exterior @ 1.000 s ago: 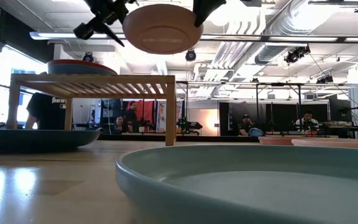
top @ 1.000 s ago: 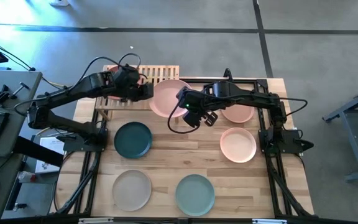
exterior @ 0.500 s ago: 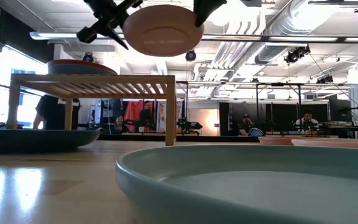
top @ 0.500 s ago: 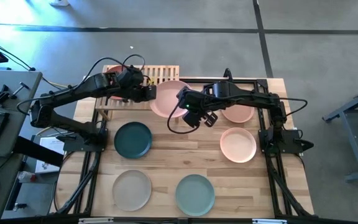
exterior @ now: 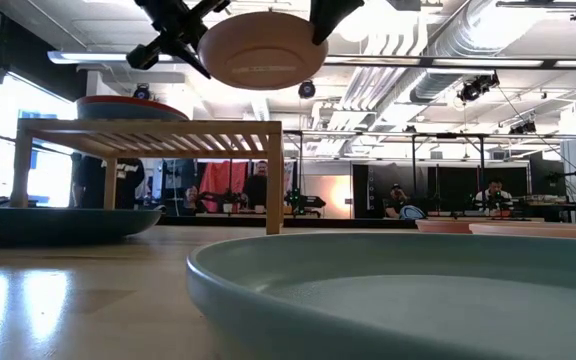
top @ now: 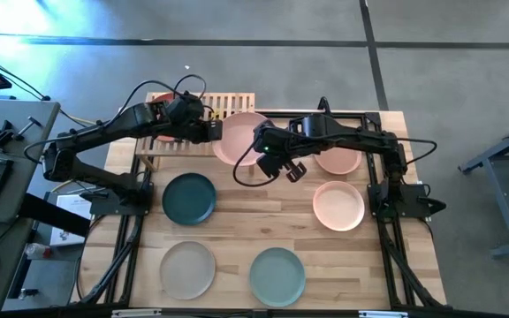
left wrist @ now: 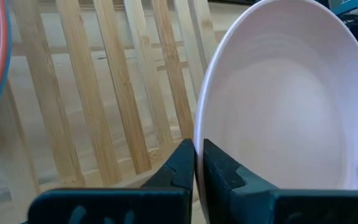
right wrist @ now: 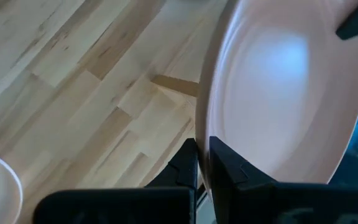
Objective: Place and stack plates onto a shelf
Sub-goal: Stack the light pink plate on the top of the orange plate
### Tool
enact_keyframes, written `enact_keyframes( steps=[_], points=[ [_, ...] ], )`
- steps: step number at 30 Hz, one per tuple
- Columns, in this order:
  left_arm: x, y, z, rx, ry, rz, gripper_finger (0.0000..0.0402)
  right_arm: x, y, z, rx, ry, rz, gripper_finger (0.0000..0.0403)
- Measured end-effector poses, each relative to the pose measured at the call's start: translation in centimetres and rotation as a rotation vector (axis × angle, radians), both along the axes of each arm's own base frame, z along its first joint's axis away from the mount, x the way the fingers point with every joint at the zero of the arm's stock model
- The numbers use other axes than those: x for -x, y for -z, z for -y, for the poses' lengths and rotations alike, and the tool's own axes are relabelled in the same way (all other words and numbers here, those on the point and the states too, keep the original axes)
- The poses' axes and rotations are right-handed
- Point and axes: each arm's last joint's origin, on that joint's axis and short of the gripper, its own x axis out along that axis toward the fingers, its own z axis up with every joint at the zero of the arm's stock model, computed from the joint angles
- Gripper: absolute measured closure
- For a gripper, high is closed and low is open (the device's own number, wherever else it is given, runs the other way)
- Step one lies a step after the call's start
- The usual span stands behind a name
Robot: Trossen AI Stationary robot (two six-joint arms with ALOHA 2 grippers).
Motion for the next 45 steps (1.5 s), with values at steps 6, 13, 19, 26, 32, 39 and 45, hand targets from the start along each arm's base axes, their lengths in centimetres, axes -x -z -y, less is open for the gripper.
enact_keyframes(
  steps=[6,13,19,26,32,39,45],
  points=[
    [0.5,-0.3,-0.4,-0.017,0.000,0.005,0.0398,0.0,0.0,0.3,-0.014,0.070,0.024,0.0401],
    [1.9,-0.7,-1.3,-0.009,0.001,0.010,0.0400,-0.4,-0.2,0.5,0.003,0.128,0.081,0.0355],
    [3.2,-0.2,-2.2,0.022,-0.005,-0.072,0.0401,-0.2,-0.4,1.7,0.101,0.201,0.086,0.0295],
    [4.9,-0.7,-3.4,0.008,-0.085,-0.057,0.0401,0.4,-0.5,3.8,0.121,0.290,0.077,0.0264],
    [7.2,-1.7,-4.0,-0.056,-0.218,-0.047,0.0401,0.8,-0.4,5.6,0.092,0.369,0.077,0.0262],
    [9.9,-2.1,-3.4,-0.057,-0.355,-0.117,0.0401,1.2,-0.4,7.1,0.034,0.401,0.081,0.0262],
    [11.9,-2.4,-2.1,-0.076,-0.484,-0.165,0.0401,1.3,-0.3,7.8,0.006,0.411,0.083,0.0262]
  ],
)
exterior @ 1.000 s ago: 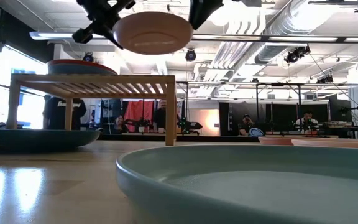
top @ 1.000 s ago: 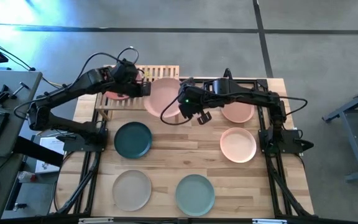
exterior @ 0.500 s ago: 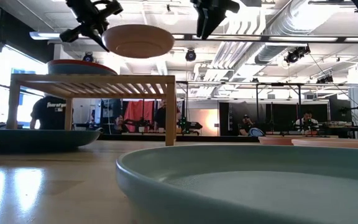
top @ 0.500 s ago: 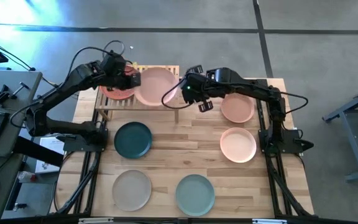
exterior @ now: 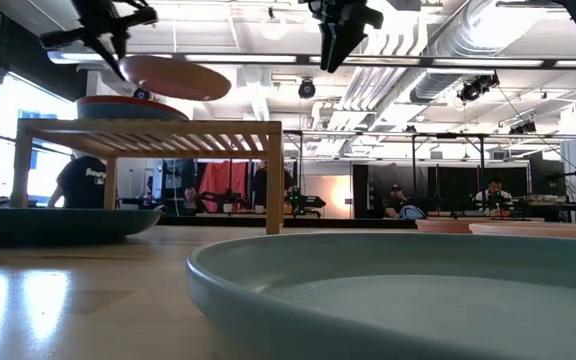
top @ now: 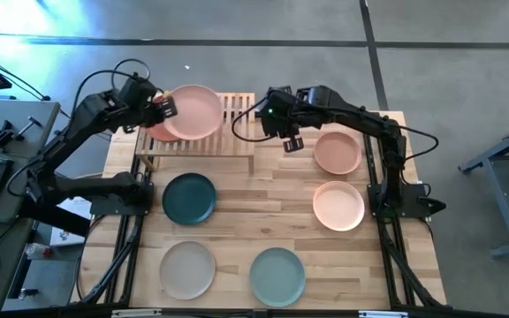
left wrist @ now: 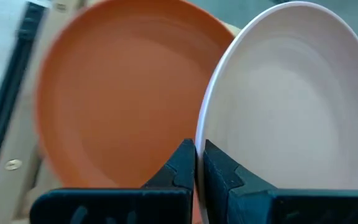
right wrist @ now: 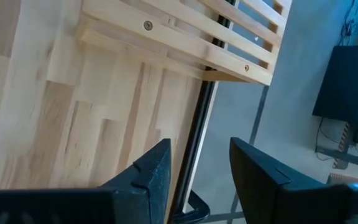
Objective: Place and stack plates onto a shelf
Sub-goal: Stack the light pink plate on the top of the orange plate
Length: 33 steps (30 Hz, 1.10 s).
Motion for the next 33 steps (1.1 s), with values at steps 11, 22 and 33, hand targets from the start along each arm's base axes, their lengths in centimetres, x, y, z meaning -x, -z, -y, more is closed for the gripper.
enact_keyframes(
  steps=[11,22,33],
  points=[
    [3.4,-0.2,1.4,-0.005,-0.213,-0.070,0.0401,0.1,0.0,0.2,-0.007,0.002,0.002,0.0262],
    [3.4,0.4,-0.2,0.017,-0.292,-0.156,0.0401,0.0,0.0,0.1,-0.039,-0.014,0.010,0.0262],
    [2.3,1.2,-1.8,0.062,-0.282,-0.187,0.0392,0.0,0.0,0.2,-0.038,-0.014,0.009,0.0262]
  ],
)
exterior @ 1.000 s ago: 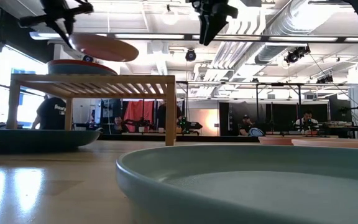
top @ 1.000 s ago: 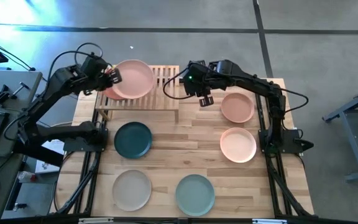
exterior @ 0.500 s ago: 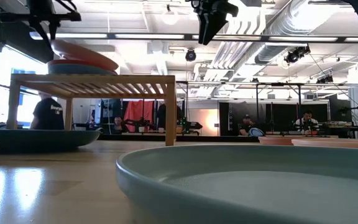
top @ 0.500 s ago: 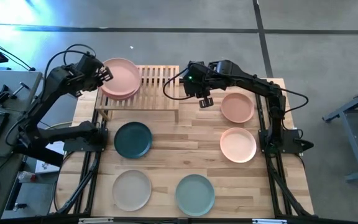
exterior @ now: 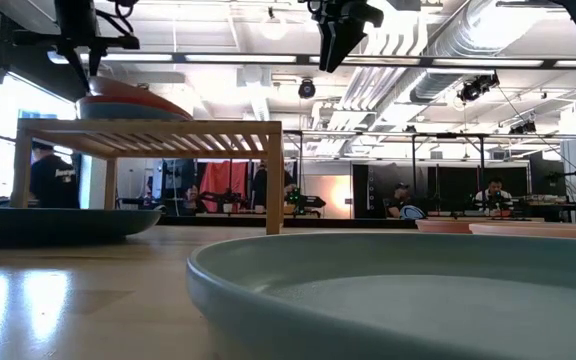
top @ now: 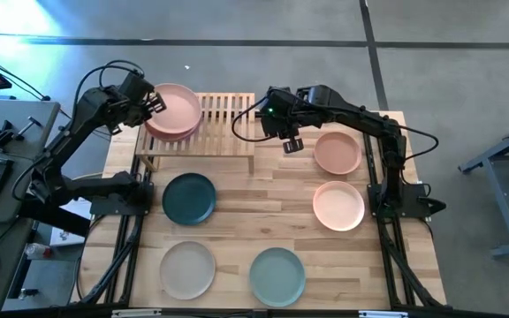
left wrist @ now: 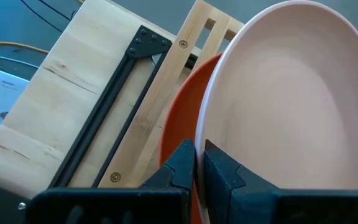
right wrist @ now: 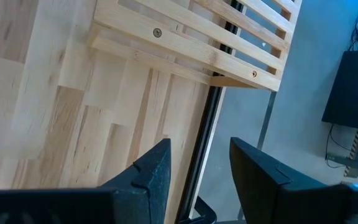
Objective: Place and stack plates onto a shelf
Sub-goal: Stack the light pink plate on the top of the orange plate, then stack the green plate on the top of the light pink plate
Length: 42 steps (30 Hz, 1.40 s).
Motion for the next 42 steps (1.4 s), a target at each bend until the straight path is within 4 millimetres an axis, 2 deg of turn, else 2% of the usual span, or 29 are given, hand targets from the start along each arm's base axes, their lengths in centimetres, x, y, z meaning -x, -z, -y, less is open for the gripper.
enact_keyframes(
  steps=[14,25,31,42],
  points=[
    [-0.05,0.11,0.06,0.028,0.054,-0.016,0.0383,-0.01,0.01,0.00,0.000,0.001,0.000,0.0262],
    [-0.07,0.20,0.14,0.053,0.076,-0.013,0.0319,-0.01,0.01,0.00,0.000,0.001,0.000,0.0262],
    [0.38,0.56,0.90,0.153,0.083,-0.043,0.0294,-0.01,0.02,-0.02,-0.007,-0.002,0.001,0.0262],
    [-0.05,0.58,0.57,0.156,0.121,0.002,0.0293,-0.05,0.04,-0.09,-0.033,-0.015,0.008,0.0262]
  ],
)
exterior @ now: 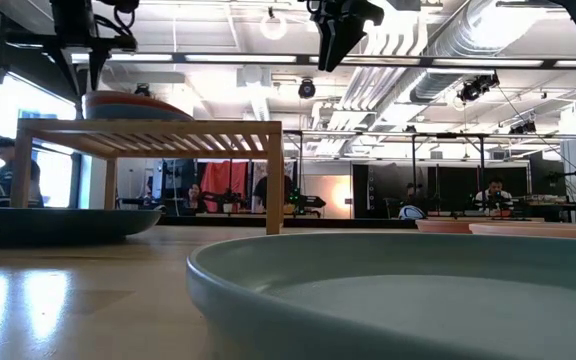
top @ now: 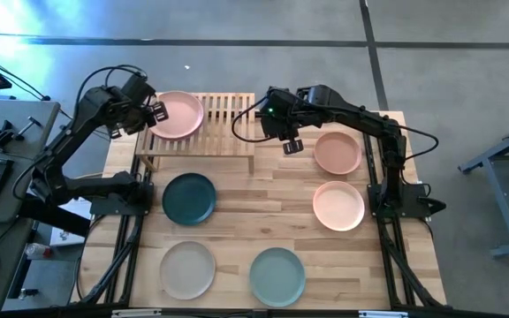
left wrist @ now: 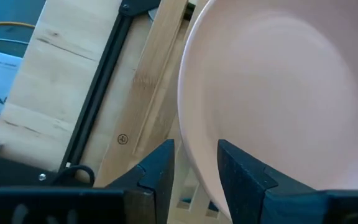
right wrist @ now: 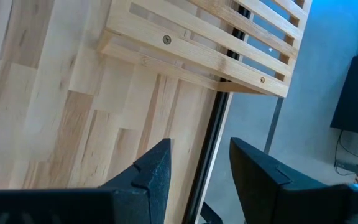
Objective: Place and stack plates onto a shelf
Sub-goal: Stack the green plate on the top of the light pink plate
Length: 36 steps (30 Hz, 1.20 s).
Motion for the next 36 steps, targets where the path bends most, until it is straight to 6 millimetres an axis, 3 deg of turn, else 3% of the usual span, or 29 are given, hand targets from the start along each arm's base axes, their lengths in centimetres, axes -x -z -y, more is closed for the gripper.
enact_keyframes(
  steps=[21,36],
  points=[
    [0.8,0.2,0.4,0.011,-0.028,-0.161,0.0310,0.0,0.0,0.0,-0.001,0.000,-0.003,0.0262],
    [-1.0,1.9,-1.9,0.105,-0.014,-0.238,0.0311,0.0,0.0,0.0,-0.001,0.000,-0.003,0.0262]
  ],
)
